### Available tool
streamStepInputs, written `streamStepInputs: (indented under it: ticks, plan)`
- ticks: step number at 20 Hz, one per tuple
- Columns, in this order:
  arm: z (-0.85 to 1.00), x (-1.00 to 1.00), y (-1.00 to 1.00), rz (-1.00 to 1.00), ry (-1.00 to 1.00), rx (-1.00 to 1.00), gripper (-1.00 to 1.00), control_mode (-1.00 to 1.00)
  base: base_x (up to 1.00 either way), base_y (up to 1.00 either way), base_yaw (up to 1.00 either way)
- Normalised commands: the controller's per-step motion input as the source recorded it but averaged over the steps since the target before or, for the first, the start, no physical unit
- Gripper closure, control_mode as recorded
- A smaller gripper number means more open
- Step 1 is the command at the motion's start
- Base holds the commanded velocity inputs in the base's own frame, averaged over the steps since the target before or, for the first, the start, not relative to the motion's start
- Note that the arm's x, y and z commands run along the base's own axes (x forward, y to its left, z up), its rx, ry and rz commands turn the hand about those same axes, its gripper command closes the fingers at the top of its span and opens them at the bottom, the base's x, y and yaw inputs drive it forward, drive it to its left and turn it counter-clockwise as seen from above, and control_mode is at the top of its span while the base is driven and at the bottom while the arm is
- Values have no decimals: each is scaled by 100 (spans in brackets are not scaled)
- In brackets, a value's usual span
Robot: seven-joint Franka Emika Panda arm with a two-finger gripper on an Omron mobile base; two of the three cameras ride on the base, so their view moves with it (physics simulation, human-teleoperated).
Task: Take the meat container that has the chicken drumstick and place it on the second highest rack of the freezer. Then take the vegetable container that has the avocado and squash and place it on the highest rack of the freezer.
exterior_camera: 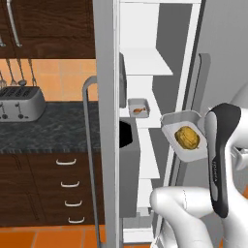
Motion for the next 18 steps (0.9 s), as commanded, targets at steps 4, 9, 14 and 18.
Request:
streamStepInputs:
  ticks: [4, 9, 14, 18]
  plan:
    - [0, 0, 0, 0, 0, 0, 100, 100, 28, 21, 0]
    - [22, 0, 14, 0, -7, 0, 100, -100, 0, 3, 0]
    - [81, 3, 0, 0, -4, 5, 100, -100, 0, 0, 0]
    - [68, 15, 24, 1, 0, 4, 100, -100, 0, 0, 0]
